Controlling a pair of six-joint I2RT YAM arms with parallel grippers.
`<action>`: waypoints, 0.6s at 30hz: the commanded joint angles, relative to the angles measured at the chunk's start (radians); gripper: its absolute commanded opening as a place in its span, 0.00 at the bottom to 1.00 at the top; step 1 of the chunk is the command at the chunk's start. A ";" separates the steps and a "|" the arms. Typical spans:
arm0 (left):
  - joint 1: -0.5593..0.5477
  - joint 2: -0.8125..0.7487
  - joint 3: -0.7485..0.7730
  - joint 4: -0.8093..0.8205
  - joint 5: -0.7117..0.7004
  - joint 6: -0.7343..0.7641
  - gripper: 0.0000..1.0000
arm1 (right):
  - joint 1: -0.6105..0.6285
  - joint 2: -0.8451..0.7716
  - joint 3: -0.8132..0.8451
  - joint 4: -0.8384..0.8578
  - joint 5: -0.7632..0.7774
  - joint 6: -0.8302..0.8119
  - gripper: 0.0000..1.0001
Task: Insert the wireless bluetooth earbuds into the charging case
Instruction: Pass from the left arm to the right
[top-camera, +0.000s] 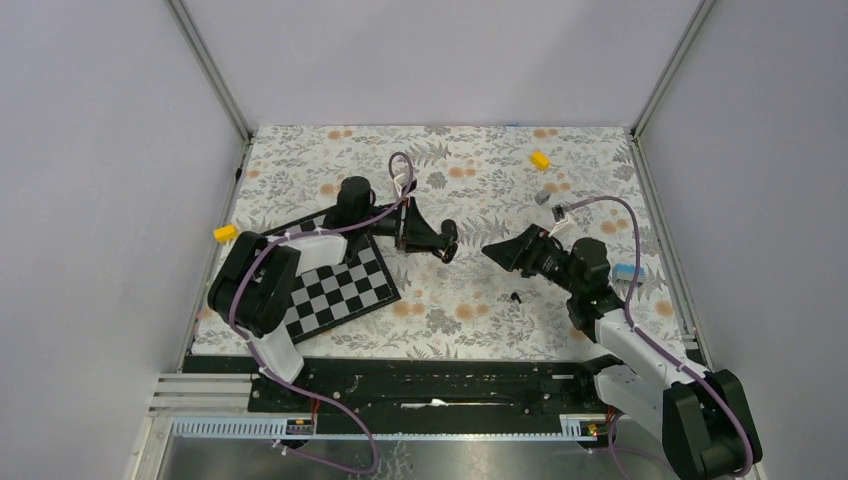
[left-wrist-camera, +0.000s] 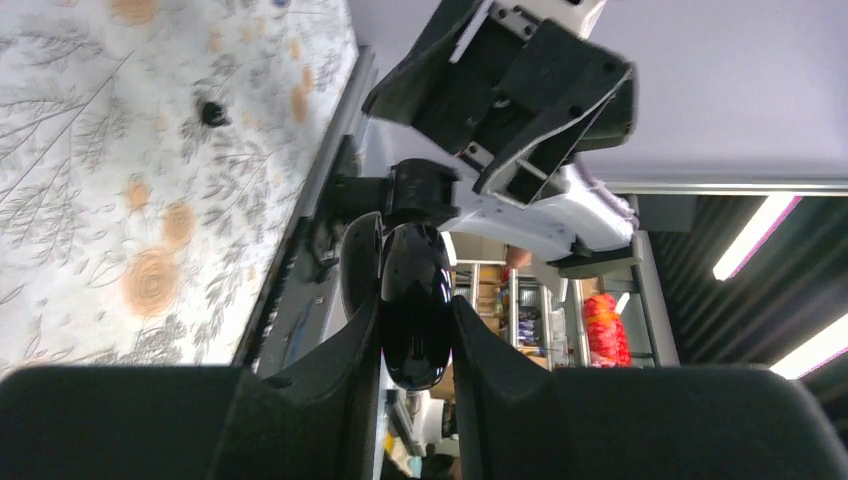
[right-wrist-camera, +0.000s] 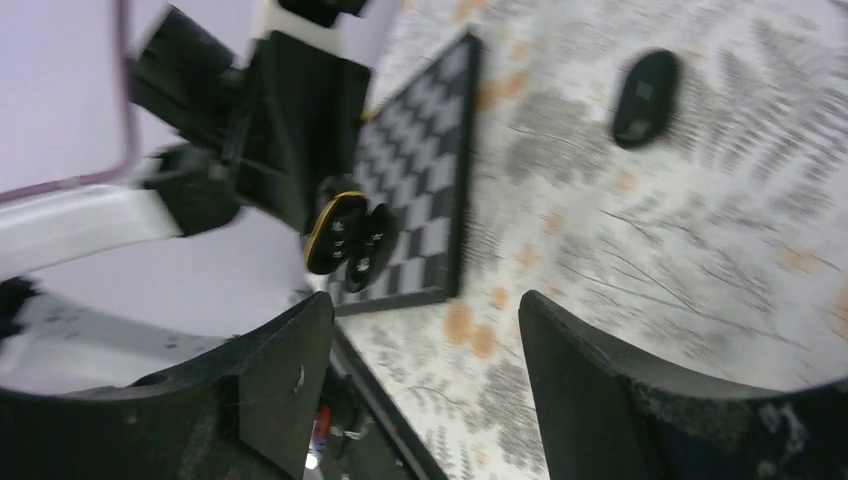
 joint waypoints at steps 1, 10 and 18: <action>0.007 0.032 -0.054 0.890 -0.033 -0.641 0.00 | 0.003 -0.013 -0.007 0.459 -0.173 0.172 0.76; -0.002 0.110 -0.012 1.155 -0.063 -0.837 0.00 | 0.003 0.206 0.018 0.829 -0.260 0.379 0.84; -0.002 0.093 -0.001 1.155 -0.071 -0.856 0.00 | 0.013 0.393 0.031 1.130 -0.297 0.517 0.83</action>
